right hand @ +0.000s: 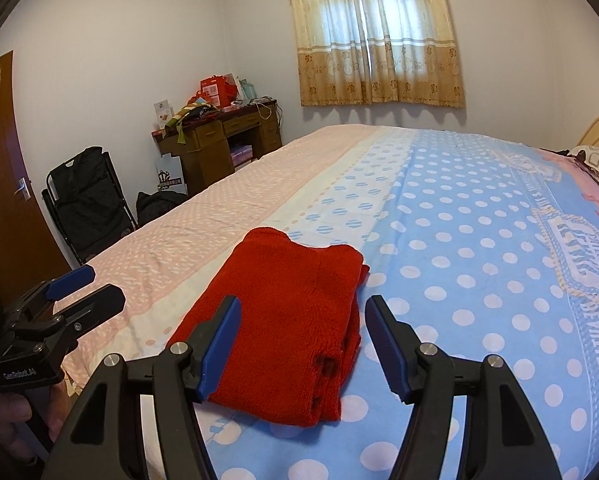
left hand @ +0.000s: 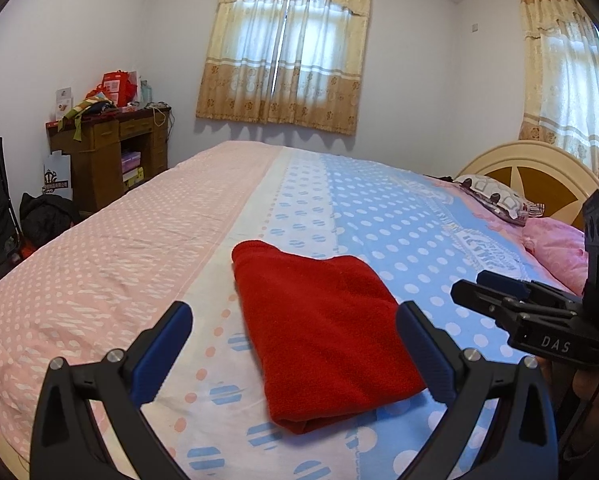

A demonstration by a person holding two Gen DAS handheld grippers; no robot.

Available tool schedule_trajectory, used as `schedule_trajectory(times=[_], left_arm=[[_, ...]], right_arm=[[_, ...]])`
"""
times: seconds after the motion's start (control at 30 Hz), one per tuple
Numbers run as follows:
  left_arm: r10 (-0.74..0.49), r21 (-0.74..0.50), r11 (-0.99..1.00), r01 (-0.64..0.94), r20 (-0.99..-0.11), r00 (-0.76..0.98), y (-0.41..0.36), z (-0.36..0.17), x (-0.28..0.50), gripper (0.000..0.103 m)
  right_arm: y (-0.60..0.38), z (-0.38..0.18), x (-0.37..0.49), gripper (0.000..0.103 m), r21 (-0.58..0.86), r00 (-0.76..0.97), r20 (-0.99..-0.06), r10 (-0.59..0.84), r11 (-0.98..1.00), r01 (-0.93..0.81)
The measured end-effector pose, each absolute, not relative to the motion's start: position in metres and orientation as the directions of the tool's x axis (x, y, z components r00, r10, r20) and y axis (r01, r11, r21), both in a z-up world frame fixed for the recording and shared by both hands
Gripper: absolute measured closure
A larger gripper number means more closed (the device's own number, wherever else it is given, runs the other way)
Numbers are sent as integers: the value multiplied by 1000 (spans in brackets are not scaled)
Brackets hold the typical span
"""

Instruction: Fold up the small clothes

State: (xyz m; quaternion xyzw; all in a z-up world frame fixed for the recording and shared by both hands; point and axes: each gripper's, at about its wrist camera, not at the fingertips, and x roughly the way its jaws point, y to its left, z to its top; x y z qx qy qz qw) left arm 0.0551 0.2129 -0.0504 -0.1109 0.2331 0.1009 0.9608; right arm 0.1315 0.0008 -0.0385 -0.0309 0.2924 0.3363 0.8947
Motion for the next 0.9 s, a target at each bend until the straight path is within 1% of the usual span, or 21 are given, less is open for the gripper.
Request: schedule_trajectory(times=[0.9], left_arm=[[134,-161,959,-235,-473,871,211,-51,55,0]], right_arm=[[1,-40,127,38,145,598,-543,590,767,-625]])
